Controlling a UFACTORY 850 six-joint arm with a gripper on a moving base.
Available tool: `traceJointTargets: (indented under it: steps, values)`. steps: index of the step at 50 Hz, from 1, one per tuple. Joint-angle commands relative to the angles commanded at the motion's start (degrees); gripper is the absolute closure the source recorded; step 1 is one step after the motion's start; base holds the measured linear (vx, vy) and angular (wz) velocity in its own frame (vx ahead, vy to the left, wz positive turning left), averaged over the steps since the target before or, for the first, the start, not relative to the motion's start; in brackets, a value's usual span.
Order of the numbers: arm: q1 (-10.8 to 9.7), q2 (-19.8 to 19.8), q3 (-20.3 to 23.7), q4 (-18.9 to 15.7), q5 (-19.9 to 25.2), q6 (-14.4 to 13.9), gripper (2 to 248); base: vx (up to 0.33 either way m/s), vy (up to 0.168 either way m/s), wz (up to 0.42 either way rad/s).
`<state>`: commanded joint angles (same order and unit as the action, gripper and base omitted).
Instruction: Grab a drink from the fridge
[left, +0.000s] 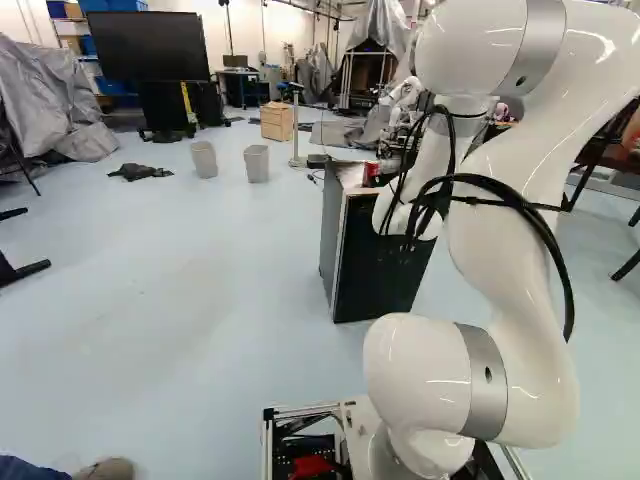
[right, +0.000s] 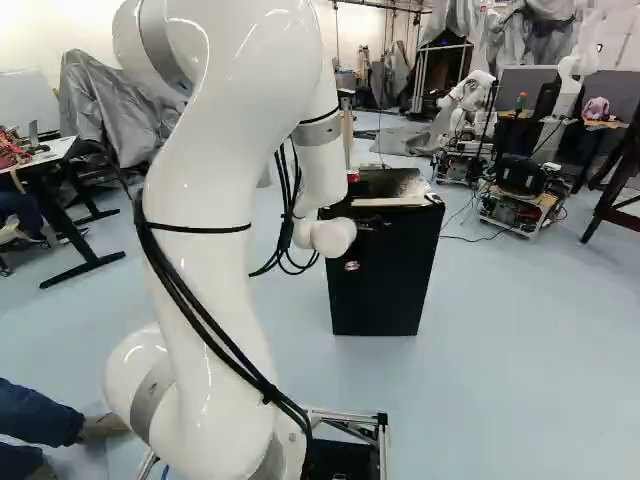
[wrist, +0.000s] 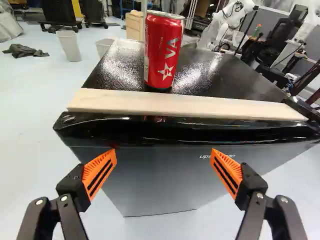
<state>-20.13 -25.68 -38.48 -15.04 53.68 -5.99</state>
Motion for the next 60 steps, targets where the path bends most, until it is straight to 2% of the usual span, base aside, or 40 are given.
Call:
traceJointTargets:
  steps: [11,27,44,60]
  values:
    - [-0.12,0.45,0.61,0.00,0.00,0.00,3,0.000,0.000,0.000]
    - [-0.68,3.68,4.86,0.00,1.50,0.00,3,0.000,0.000,0.000]
    - [-0.29,6.92,9.01,1.03,9.84,0.00,3,0.000,0.000,0.000]
    - [1.48,6.79,8.84,3.88,18.58,0.00,3,0.000,0.000,0.000]
